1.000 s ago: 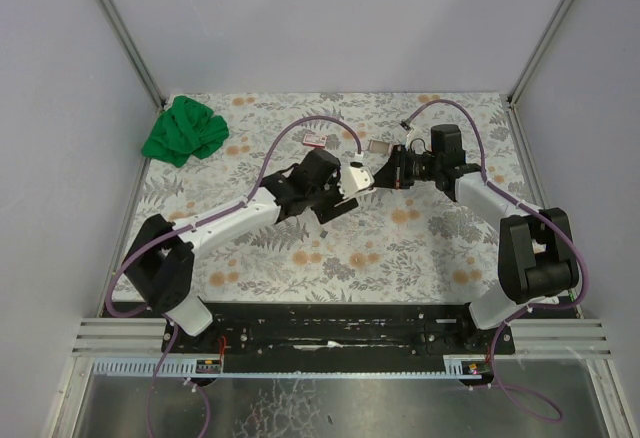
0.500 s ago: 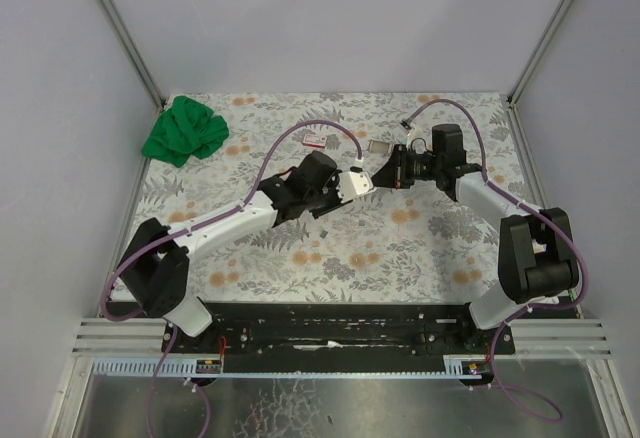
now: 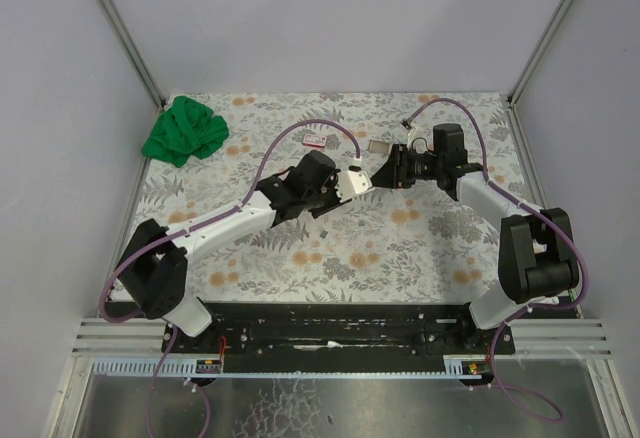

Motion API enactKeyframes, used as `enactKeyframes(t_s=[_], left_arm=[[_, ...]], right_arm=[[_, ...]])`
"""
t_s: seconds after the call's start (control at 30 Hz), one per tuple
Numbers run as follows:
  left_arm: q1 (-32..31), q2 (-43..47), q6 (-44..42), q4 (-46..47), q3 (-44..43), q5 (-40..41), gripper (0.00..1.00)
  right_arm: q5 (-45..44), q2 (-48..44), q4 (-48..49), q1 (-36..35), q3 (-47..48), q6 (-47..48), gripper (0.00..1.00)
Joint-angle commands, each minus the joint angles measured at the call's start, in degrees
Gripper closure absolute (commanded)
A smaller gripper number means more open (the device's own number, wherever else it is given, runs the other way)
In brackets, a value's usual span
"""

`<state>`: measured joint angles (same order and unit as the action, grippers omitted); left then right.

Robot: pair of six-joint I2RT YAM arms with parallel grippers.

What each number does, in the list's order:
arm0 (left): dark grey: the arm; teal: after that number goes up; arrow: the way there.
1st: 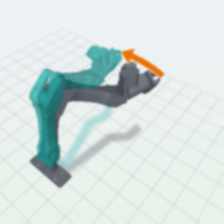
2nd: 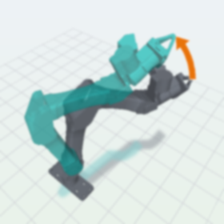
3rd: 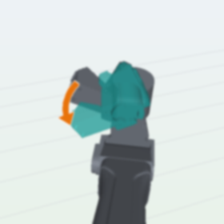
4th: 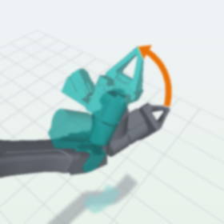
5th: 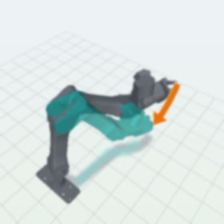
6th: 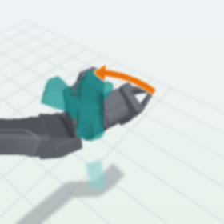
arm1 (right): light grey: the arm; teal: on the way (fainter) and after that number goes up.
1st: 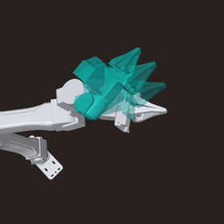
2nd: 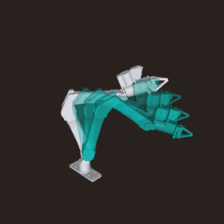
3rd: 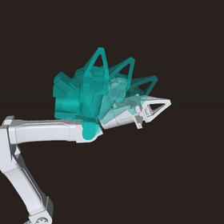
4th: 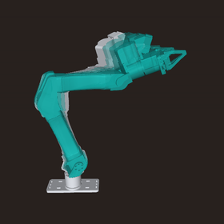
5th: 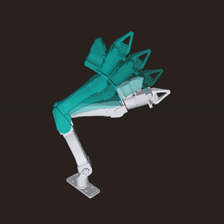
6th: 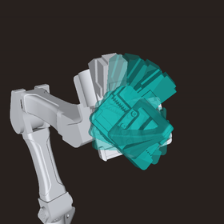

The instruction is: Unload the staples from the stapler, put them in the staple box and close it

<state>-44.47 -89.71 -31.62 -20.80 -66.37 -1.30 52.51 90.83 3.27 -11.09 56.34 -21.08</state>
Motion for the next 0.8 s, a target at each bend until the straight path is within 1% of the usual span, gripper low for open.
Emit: enactKeyframes(t_s=[0.0, 0.1, 0.13, 0.27, 0.3, 0.6, 0.77], left_arm=[[0.2, 1.9, -0.1, 1.5, 0.1, -0.8, 1.0], [0.4, 2.4, 0.2, 1.2, 0.0, -1.4, 1.0], [0.5, 2.5, 0.4, 1.2, -0.1, -1.8, 1.0], [1.4, 3.2, 1.2, 0.9, -0.9, -3.3, 1.0], [1.8, 3.3, 1.5, 0.7, -1.0, -4.3, 1.0], [5.8, 5.9, 4.3, 0.2, -1.3, -13.1, 1.0], [6.4, 6.6, 4.8, 0.1, -1.0, -14.8, 1.0]], right_arm=[[-1.9, -1.7, -0.7, 0.2, 2.7, 3.3, 0.62], [-4.3, -2.3, -1.9, 0.2, 2.7, 5.1, 0.63], [-5.0, -2.3, -2.1, 0.2, 2.7, 5.6, 0.65], [-5.8, -1.6, -2.3, 0.5, 2.2, 6.6, 0.82], [-5.5, -1.2, -2.1, 0.7, 2.1, 6.6, 0.84], [1.3, 2.4, 3.0, 3.3, 1.0, 1.7, 0.86], [3.7, 4.2, 4.6, 4.2, 1.1, -0.2, 0.86]])
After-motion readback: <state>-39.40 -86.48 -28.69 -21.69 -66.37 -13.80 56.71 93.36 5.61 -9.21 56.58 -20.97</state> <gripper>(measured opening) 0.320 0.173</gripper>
